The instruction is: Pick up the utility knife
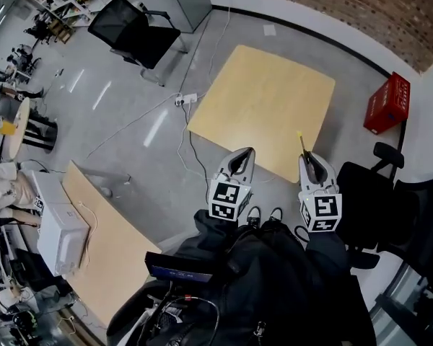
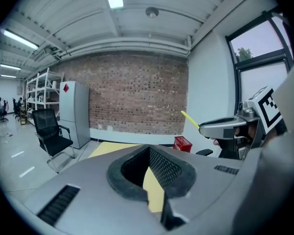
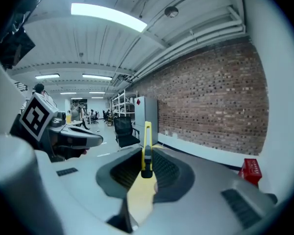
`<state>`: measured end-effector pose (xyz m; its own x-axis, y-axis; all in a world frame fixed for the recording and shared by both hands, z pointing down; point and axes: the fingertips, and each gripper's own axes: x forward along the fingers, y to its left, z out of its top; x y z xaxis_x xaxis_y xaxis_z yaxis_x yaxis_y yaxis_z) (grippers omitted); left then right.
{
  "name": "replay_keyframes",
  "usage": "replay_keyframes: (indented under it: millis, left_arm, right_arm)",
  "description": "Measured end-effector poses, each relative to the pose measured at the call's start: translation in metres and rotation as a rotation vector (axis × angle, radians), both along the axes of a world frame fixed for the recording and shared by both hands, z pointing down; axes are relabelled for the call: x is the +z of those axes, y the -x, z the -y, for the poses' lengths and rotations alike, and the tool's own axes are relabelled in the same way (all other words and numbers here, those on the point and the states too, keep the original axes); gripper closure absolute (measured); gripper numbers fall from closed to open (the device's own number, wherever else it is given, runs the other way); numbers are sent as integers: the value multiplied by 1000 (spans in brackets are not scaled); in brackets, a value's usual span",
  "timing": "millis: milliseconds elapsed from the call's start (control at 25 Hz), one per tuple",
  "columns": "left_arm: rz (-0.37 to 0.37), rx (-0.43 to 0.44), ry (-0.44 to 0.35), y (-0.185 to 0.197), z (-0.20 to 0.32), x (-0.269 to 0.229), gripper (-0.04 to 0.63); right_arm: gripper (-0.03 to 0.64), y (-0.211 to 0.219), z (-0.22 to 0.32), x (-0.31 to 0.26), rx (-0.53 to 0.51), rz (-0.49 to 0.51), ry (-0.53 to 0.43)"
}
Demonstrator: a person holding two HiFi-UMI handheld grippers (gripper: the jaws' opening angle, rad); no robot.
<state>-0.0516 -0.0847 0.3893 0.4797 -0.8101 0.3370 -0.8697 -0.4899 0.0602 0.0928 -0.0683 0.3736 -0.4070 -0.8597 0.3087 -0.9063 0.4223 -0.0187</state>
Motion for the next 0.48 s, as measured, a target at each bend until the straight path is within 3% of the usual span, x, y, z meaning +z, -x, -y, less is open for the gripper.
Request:
replay_keyframes:
  millis: [480]
  left_arm:
    - [-64,6,-126,-14,-2,-62,595]
  right_arm:
    - [548,-11,-13,-76,16,24,-177]
